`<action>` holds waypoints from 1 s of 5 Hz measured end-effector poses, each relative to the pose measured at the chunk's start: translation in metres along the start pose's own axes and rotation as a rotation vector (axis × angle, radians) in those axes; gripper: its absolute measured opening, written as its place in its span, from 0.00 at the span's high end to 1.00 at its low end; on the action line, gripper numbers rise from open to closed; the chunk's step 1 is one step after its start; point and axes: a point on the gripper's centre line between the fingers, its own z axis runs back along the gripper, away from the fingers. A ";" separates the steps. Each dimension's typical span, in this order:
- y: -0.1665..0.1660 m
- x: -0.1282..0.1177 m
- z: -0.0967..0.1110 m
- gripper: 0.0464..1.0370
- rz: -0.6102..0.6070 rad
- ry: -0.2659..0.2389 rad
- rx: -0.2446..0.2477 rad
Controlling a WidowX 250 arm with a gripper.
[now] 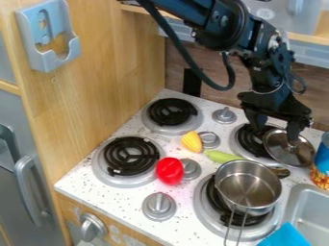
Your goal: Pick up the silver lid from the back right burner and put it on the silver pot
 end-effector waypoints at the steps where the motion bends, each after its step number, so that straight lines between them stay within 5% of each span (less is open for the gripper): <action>1: 0.000 0.013 -0.026 0.04 -0.031 -0.024 0.021; 5: 0.004 0.044 -0.074 0.04 -0.068 -0.017 0.072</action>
